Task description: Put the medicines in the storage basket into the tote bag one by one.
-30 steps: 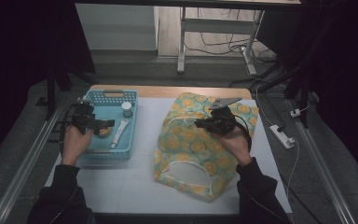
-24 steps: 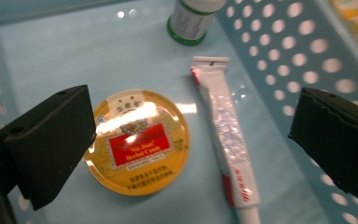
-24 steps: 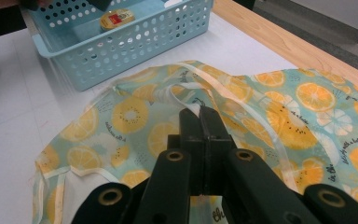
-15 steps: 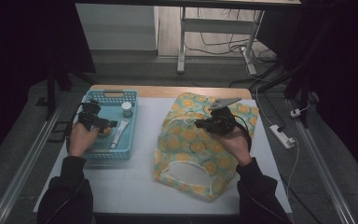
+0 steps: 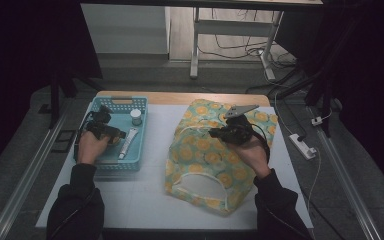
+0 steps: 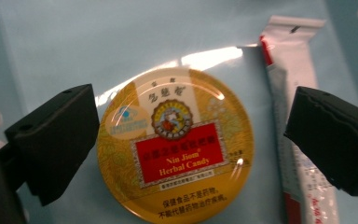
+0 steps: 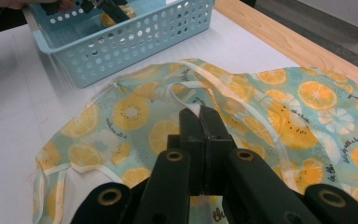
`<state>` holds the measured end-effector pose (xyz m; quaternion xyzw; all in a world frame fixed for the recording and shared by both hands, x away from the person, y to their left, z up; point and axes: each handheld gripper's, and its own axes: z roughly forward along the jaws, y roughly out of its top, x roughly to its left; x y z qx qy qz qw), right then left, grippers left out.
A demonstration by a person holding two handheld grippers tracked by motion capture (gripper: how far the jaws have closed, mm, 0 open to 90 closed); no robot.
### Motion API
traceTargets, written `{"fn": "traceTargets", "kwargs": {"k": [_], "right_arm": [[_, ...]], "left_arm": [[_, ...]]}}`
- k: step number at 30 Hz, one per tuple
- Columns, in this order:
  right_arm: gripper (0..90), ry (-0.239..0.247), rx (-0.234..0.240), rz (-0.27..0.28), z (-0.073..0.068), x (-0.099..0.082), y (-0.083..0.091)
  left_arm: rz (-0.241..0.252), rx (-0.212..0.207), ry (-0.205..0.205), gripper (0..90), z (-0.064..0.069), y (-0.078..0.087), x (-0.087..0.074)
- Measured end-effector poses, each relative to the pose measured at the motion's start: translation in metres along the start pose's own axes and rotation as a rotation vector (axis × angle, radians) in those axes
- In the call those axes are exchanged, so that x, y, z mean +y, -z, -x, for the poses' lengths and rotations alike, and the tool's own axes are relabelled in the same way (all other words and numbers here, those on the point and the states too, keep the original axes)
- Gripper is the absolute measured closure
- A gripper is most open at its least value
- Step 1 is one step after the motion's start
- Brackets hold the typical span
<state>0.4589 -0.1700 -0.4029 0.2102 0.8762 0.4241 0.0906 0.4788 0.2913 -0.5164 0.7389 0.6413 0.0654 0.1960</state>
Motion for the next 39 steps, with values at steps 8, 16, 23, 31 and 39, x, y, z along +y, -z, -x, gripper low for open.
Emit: {"fn": "traceTargets", "kwargs": {"k": [8, 16, 23, 31, 39], "right_arm": [[90.0, -0.001, 0.000, 0.000, 0.001, -0.001, 0.000], [90.0, 0.000, 0.001, -0.004, 0.001, -0.001, -0.001], [90.0, -0.003, -0.002, -0.003, 0.002, -0.002, 0.000], [90.0, -0.004, -0.008, 0.009, 0.002, -0.003, 0.001], [90.0, 0.000, -0.012, 0.030, 0.002, -0.003, 0.006]], "left_arm": [[-0.055, 0.031, 0.037, 17.8, -0.002, -0.001, 0.001], [-0.076, 0.036, 0.026, 20.1, 0.002, 0.000, 0.002], [-0.022, 0.093, 0.000, 20.2, 0.008, 0.007, 0.000], [0.042, 0.070, -0.023, 20.3, 0.010, 0.017, -0.001], [0.114, 0.017, -0.030, 20.3, 0.015, 0.032, -0.003]]}}
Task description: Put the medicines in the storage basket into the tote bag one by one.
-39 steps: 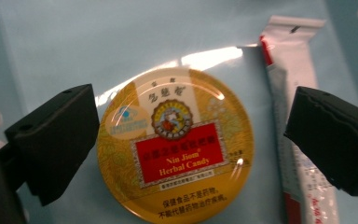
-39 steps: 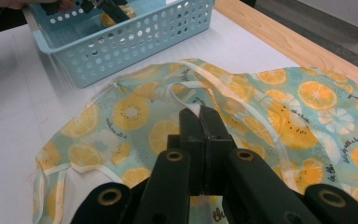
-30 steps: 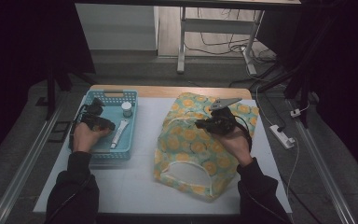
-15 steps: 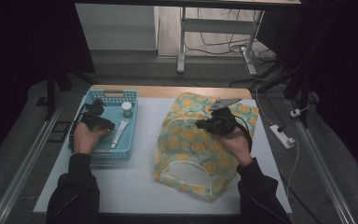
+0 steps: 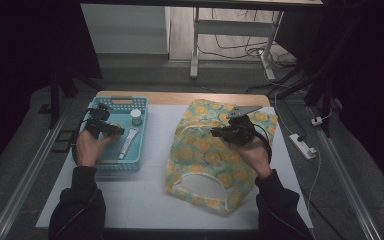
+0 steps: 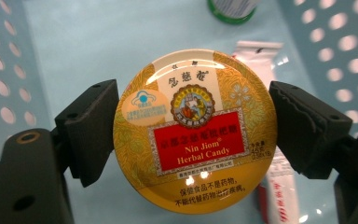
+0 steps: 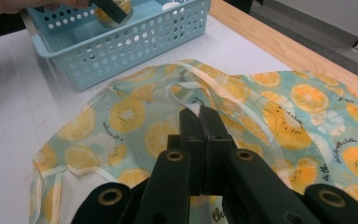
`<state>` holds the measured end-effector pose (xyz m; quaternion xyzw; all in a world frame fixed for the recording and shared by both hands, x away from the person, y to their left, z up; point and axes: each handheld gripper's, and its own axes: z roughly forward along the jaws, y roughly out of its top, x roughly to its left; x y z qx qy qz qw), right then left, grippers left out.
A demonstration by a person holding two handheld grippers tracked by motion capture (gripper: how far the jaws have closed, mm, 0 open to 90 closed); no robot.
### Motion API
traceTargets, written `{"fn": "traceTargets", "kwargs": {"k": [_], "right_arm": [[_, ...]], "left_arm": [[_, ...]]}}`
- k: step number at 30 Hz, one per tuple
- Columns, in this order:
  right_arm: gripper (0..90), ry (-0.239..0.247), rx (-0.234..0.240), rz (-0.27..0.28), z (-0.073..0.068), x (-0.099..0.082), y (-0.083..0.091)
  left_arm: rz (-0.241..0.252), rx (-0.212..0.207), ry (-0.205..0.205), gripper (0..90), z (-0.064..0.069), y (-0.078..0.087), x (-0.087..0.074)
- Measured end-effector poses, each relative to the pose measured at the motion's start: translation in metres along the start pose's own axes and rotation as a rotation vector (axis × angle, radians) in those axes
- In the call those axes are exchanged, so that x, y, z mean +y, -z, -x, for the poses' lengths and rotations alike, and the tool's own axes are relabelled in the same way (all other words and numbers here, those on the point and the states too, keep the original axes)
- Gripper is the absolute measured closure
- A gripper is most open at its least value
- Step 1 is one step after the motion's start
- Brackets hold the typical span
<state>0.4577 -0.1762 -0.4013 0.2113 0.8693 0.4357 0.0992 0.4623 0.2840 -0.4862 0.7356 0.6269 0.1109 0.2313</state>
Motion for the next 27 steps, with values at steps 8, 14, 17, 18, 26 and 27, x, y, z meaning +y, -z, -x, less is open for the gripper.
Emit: {"fn": "traceTargets", "kwargs": {"k": [8, 14, 17, 18, 26, 27], "right_arm": [[90.0, 0.007, 0.003, 0.009, -0.002, 0.001, 0.002], [90.0, 0.004, -0.004, 0.012, 0.000, -0.001, 0.003], [90.0, 0.001, -0.005, 0.012, 0.001, -0.002, 0.003], [90.0, 0.002, -0.005, 0.012, 0.001, -0.002, 0.003], [90.0, 0.001, -0.014, 0.015, 0.002, -0.002, 0.004], [90.0, 0.002, -0.015, 0.015, 0.002, -0.003, 0.004]], "left_arm": [[0.062, -0.062, -0.037, 20.3, 0.006, 0.015, 0.000], [0.085, -0.092, -0.058, 20.3, 0.009, 0.021, -0.001], [0.093, -0.095, -0.064, 20.3, 0.011, 0.024, -0.001], [0.097, -0.099, -0.067, 20.3, 0.012, 0.025, 0.000], [0.139, -0.122, -0.118, 20.3, 0.029, 0.041, 0.003], [0.141, -0.128, -0.123, 20.3, 0.031, 0.042, 0.004]]}}
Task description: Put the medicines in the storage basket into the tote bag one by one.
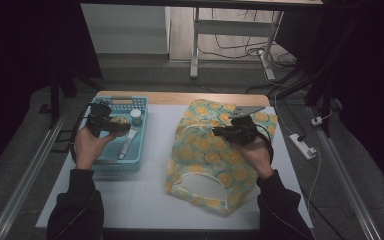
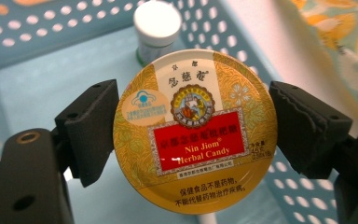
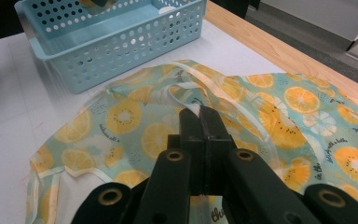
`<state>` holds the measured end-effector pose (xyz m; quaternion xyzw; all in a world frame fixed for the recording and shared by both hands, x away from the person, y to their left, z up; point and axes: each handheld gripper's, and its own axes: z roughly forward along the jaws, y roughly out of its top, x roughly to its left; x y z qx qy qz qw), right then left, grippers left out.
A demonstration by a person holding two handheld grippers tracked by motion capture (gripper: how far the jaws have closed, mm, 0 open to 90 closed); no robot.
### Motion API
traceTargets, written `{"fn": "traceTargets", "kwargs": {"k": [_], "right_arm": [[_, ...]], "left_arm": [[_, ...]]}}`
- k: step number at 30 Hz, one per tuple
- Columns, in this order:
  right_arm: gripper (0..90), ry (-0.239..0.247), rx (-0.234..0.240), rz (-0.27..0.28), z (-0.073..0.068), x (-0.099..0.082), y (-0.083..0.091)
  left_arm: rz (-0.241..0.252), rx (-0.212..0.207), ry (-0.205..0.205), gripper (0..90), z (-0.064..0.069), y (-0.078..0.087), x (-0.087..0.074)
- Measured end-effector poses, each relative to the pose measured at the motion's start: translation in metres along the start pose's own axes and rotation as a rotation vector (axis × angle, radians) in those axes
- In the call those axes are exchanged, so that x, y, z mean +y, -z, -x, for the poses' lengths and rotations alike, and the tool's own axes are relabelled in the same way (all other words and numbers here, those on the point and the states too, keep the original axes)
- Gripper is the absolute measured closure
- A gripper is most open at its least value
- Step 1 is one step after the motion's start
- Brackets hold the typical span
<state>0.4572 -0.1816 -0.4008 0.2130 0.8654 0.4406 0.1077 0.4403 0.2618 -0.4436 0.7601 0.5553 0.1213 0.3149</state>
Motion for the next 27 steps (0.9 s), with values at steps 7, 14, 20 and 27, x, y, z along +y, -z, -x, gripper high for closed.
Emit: {"fn": "traceTargets", "kwargs": {"k": [7, 14, 20, 27], "right_arm": [[90.0, -0.003, -0.002, 0.003, 0.001, -0.001, 0.001], [90.0, -0.001, -0.003, 0.004, 0.000, -0.001, 0.001], [90.0, -0.002, -0.003, 0.005, 0.000, -0.001, 0.002], [90.0, -0.001, -0.003, 0.004, 0.000, -0.001, 0.002]], "left_arm": [[0.012, -0.041, -0.036, 20.3, 0.014, 0.003, 0.005], [0.022, -0.086, -0.098, 20.3, 0.037, 0.006, 0.012], [0.017, -0.133, -0.158, 20.3, 0.059, 0.006, 0.017], [0.008, -0.194, -0.213, 20.3, 0.083, 0.003, 0.021]]}}
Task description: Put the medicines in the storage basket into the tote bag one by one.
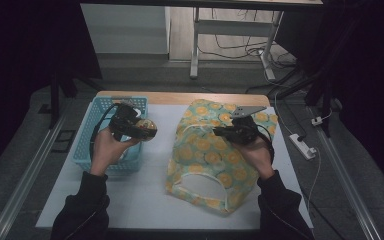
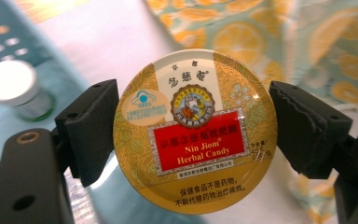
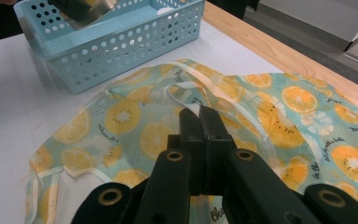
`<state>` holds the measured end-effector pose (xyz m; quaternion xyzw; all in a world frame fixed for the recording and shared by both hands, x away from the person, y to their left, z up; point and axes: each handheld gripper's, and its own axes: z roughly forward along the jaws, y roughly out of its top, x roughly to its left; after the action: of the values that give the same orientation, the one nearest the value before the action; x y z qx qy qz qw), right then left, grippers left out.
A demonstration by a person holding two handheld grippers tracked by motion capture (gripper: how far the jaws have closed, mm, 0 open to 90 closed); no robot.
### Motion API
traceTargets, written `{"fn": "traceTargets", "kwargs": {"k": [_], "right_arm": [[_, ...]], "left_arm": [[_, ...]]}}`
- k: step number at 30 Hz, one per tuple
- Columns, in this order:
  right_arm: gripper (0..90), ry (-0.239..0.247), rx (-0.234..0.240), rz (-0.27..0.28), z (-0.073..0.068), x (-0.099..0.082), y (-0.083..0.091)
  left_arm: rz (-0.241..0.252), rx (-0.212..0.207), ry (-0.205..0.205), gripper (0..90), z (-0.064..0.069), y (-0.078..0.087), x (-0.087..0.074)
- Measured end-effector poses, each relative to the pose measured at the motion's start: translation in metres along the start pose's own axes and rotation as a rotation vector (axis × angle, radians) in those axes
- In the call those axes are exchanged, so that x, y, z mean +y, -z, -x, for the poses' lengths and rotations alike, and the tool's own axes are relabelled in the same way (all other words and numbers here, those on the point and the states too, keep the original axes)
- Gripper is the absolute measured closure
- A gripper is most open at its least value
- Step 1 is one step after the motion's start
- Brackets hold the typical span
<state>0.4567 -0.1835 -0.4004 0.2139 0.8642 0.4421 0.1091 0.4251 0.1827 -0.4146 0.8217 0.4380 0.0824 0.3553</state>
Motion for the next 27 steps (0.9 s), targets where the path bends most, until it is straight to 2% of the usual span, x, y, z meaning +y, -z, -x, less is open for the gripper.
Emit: {"fn": "traceTargets", "kwargs": {"k": [5, 11, 27], "right_arm": [[90.0, 0.000, -0.001, 0.000, 0.000, 0.000, 0.000], [90.0, 0.001, -0.002, 0.001, 0.000, 0.000, 0.000], [90.0, 0.010, 0.002, -0.001, -0.003, 0.001, -0.001]], "left_arm": [[-0.014, -0.038, -0.047, 20.3, 0.017, -0.006, 0.006], [-0.015, -0.120, -0.088, 20.3, 0.033, -0.015, 0.011], [-0.049, -0.191, -0.190, 20.3, 0.072, -0.047, 0.019]]}}
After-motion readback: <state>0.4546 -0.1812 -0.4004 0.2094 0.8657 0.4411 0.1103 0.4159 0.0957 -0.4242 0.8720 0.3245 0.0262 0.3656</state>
